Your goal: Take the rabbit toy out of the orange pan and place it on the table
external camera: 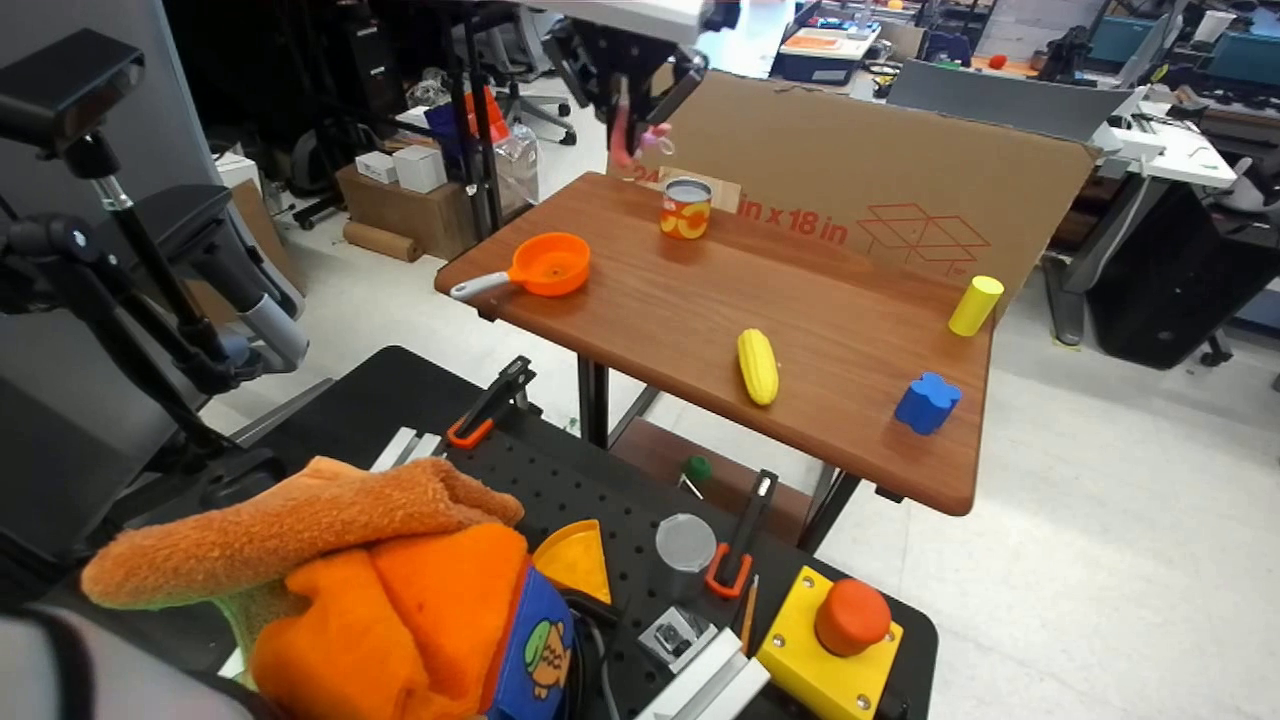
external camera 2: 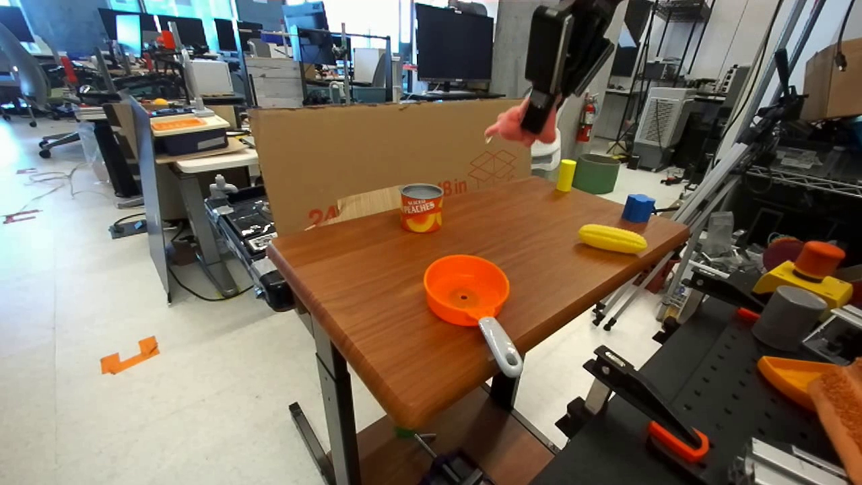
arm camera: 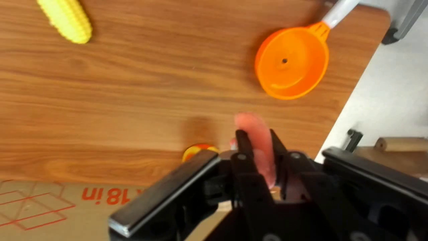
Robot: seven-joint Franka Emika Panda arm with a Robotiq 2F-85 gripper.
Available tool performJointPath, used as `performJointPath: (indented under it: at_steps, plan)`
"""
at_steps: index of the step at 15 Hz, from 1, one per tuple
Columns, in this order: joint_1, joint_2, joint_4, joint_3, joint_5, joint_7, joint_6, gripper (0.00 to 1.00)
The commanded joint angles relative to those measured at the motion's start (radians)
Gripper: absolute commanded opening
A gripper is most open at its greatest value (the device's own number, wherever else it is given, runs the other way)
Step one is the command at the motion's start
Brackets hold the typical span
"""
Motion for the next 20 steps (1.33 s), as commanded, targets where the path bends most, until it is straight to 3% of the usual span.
performJointPath:
  at_steps: [1, 5, 10, 15, 20]
  plan:
    - [-0.056, 0.069, 0.166, -0.092, -0.028, 0.012, -0.076, 0.03]
    - [-0.114, 0.213, 0.365, -0.152, -0.031, 0.039, -0.171, 0.03]
    - [-0.162, 0.456, 0.575, -0.165, -0.041, 0.075, -0.321, 0.03]
    - [-0.191, 0.658, 0.748, -0.182, -0.083, 0.143, -0.338, 0.03]
    - [-0.167, 0.816, 0.888, -0.220, -0.177, 0.247, -0.377, 0.03]
